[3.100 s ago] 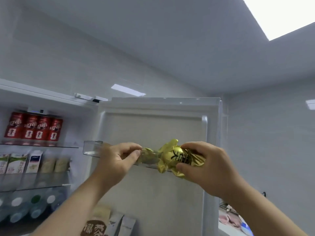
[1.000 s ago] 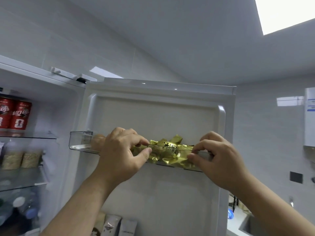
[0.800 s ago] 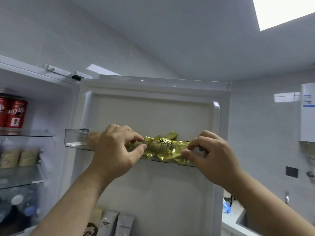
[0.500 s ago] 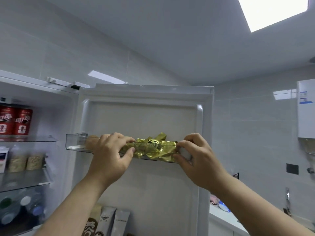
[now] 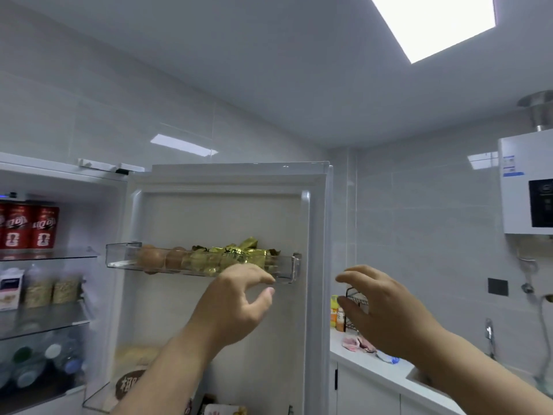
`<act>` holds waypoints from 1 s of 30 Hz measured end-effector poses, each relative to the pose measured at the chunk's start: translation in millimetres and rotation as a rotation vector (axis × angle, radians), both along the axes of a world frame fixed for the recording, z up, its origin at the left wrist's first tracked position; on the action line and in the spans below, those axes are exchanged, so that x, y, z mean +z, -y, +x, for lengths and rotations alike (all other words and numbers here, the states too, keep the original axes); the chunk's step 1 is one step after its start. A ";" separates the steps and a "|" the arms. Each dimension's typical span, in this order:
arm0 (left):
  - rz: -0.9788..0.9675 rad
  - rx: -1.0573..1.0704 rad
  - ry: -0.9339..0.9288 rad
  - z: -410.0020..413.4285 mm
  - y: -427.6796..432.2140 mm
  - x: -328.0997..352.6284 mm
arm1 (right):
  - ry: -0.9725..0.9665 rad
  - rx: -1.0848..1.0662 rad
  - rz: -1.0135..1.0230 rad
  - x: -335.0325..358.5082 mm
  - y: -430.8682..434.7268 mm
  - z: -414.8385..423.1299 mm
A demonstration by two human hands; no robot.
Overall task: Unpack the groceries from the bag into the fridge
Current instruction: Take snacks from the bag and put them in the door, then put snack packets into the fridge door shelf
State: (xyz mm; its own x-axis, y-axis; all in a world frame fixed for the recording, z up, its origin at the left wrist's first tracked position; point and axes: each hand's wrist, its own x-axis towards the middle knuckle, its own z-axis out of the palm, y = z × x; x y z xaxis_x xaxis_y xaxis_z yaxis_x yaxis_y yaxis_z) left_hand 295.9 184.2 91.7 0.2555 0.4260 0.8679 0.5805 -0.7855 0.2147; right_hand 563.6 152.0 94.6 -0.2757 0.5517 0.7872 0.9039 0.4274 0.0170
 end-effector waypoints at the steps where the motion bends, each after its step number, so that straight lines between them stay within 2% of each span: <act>1: -0.024 -0.011 -0.029 12.0 4.2 -0.5 | -0.011 -0.019 -0.017 -1.9 9.2 9.6; 4: -0.103 -0.041 -0.143 49.2 13.5 -2.4 | -0.022 -0.099 -0.040 -6.6 40.5 37.7; 7: -0.100 -0.077 -0.276 92.9 23.3 -7.1 | -0.002 -0.171 -0.033 -12.3 76.3 72.7; 12: -0.139 -0.202 -0.392 174.5 48.6 -17.3 | 0.067 -0.428 -0.180 -26.4 145.3 137.2; 17: -0.131 -0.373 -0.424 260.6 76.3 -31.5 | -0.007 -0.653 -0.290 -41.3 220.8 198.2; 30: -0.133 -0.886 -0.550 490.8 187.1 -64.0 | -0.243 -1.164 -0.375 -72.4 401.8 313.8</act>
